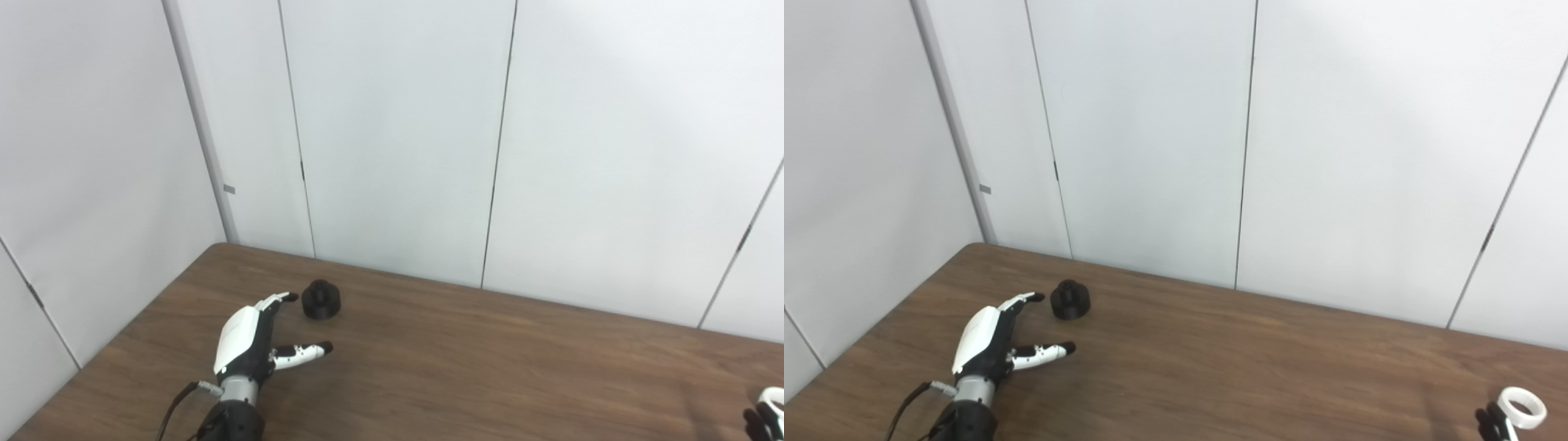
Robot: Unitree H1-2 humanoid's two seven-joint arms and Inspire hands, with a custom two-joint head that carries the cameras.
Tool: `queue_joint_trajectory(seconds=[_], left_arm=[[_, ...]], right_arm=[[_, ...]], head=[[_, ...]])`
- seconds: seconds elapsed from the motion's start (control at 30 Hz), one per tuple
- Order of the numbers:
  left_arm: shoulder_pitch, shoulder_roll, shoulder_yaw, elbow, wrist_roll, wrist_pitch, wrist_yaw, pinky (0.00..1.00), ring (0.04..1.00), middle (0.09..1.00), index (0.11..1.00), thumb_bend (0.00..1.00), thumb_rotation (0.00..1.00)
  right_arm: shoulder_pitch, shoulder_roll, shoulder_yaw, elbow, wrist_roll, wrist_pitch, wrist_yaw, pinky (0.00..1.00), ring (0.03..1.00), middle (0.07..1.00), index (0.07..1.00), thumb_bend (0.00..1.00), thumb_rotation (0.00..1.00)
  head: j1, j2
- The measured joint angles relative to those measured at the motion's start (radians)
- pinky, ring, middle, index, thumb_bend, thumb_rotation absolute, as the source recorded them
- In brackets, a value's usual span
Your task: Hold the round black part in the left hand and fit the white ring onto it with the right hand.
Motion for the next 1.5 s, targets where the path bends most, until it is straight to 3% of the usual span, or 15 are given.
queue_joint_trajectory(seconds=[0.6,1.17,1.5], left_arm=[[-0.212,0.069,-0.082,0.325,0.004,0.004,0.051,1.00,0.943,0.897,0.820,0.97,0.31],[-0.321,0.085,-0.130,0.463,-0.029,0.045,0.039,1.00,0.965,0.902,0.817,0.99,0.31],[-0.339,0.087,-0.156,0.464,-0.050,0.047,0.004,1.00,0.966,0.898,0.781,1.00,0.36]], right_arm=[[0.010,-0.001,-0.001,-0.015,0.011,0.045,0.000,1.00,1.000,0.987,1.000,0.48,1.00],[0.013,-0.001,0.000,-0.016,0.009,0.044,-0.001,1.00,1.000,0.989,1.000,0.50,1.00],[0.013,0.000,-0.001,-0.016,0.010,0.044,-0.002,1.00,1.000,0.985,1.000,0.50,1.00]], head=[[-0.017,0.005],[-0.020,0.005],[-0.029,0.005]])
